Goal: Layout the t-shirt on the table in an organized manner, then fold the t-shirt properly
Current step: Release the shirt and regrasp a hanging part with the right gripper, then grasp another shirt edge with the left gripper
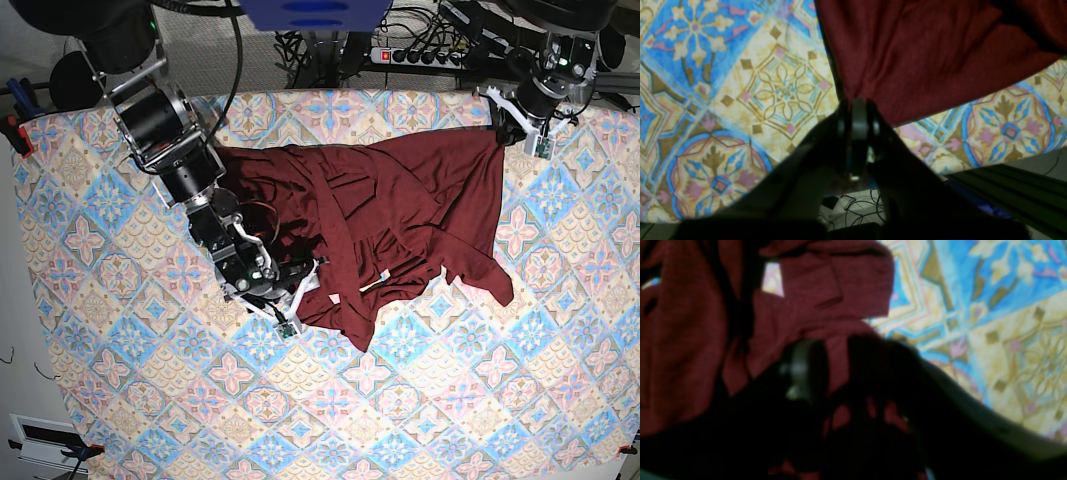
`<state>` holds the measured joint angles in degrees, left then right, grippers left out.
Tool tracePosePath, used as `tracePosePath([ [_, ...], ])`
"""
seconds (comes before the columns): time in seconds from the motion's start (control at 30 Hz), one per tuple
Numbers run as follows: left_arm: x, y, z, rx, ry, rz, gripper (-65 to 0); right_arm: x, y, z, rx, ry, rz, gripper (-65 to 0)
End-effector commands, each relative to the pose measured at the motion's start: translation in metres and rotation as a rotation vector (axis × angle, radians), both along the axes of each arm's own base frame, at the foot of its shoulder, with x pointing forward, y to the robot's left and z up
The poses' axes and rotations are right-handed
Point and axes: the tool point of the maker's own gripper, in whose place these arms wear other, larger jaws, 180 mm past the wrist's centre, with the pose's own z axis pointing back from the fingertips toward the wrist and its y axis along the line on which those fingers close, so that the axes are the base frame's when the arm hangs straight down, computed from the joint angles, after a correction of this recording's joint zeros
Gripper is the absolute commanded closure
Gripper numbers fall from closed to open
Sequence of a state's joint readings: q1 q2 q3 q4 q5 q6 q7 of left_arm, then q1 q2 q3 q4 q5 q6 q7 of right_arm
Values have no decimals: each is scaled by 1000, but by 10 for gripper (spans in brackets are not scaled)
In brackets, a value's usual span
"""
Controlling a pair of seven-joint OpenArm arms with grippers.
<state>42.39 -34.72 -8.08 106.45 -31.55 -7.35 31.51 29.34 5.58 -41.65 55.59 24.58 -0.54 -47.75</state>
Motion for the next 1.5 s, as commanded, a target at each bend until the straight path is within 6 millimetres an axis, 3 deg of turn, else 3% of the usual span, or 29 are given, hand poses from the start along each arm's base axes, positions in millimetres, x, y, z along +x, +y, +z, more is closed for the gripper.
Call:
tracePosePath([
  [0.0, 8, 2, 9, 4, -37, -7, 0, -6, 4, -1, 10, 45, 9, -191],
  [0.1, 21, 1, 14, 3, -69, -6, 0, 2, 0, 3, 17, 7, 3, 0],
  [0.2, 29, 1, 19, -4, -92, -2, 0, 18, -16, 24, 40, -63, -33, -9],
  [0.37, 64, -5, 36, -27, -193, 18, 0, 59, -43, 95, 159, -260, -142, -5],
  [0.47, 87, -8, 50, -38, -261, 27, 0, 86, -70, 140, 176, -364, -195, -5],
  [0.57, 110, -13, 66, -65, -333, 44, 0, 107, -80, 179, 182, -466, -204, -5],
  [0.7, 143, -6, 80, -71, -399, 68, 0, 136, -97, 245, 214, -628, -237, -5],
  [0.9, 186, 8, 94, -69, -403, 113, 0, 164, -115, 347, 268, -820, -274, -5],
  [1.03, 205, 13, 110, -71, -440, 124, 0, 171, -131, 411, 261, -932, -279, -5],
  [1.13, 213, 18, 112, -71, -447, 138, 0, 169, -142, 424, 244, -960, -287, -4],
  [1.2, 213, 21, 107, -70, -436, 147, 0, 165, -151, 419, 223, -961, -287, -4],
  [1.27, 211, 23, 101, -68, -420, 153, 0, 158, -145, 386, 238, -908, -279, -4],
  [1.47, 211, 23, 90, -87, -397, 174, 0, 128, -130, 313, 273, -801, -251, -4],
])
